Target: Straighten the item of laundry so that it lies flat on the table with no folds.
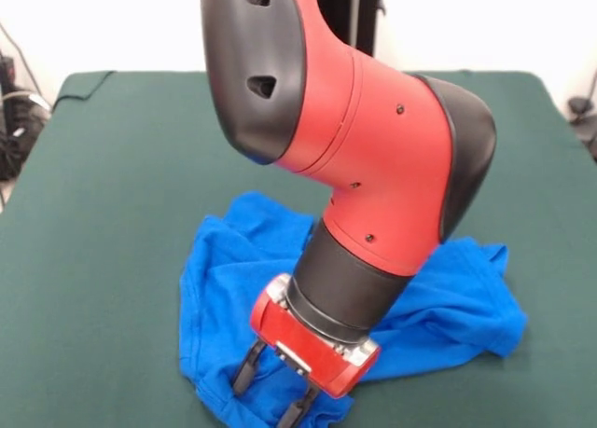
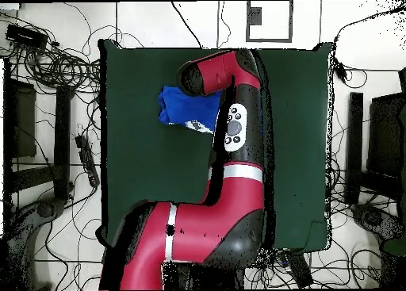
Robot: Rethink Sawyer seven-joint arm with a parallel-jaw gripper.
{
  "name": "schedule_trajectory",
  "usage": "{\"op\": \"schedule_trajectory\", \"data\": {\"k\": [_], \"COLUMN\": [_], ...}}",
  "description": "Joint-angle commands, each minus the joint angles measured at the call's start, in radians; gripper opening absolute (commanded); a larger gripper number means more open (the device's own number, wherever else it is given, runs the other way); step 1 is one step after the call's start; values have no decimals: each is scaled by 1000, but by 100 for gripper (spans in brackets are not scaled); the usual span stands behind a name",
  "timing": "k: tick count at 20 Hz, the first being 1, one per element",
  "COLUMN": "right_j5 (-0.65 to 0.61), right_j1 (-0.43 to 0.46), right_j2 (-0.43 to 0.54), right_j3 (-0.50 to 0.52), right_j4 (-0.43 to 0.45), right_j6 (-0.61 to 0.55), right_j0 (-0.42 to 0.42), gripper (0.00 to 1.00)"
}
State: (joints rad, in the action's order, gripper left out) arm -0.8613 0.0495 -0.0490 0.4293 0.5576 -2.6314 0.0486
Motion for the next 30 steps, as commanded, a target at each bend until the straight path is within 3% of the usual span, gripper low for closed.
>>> {"op": "schedule_trajectory", "data": {"k": [1, 7, 13, 17, 22, 30], "right_j5": [-28, -83, -225, -212, -103, -107], "right_j1": [18, -32, -14, 6, 27, 70], "right_j2": [70, 81, 109, 111, 72, 82], "right_j3": [263, 303, 272, 254, 213, 135], "right_j4": [-52, -98, -162, -181, -127, -115], "right_j6": [140, 104, 118, 114, 84, 105], "right_j0": [-51, -77, -78, -82, -112, -115], "gripper": [100, 100, 100, 100, 100, 100]}}
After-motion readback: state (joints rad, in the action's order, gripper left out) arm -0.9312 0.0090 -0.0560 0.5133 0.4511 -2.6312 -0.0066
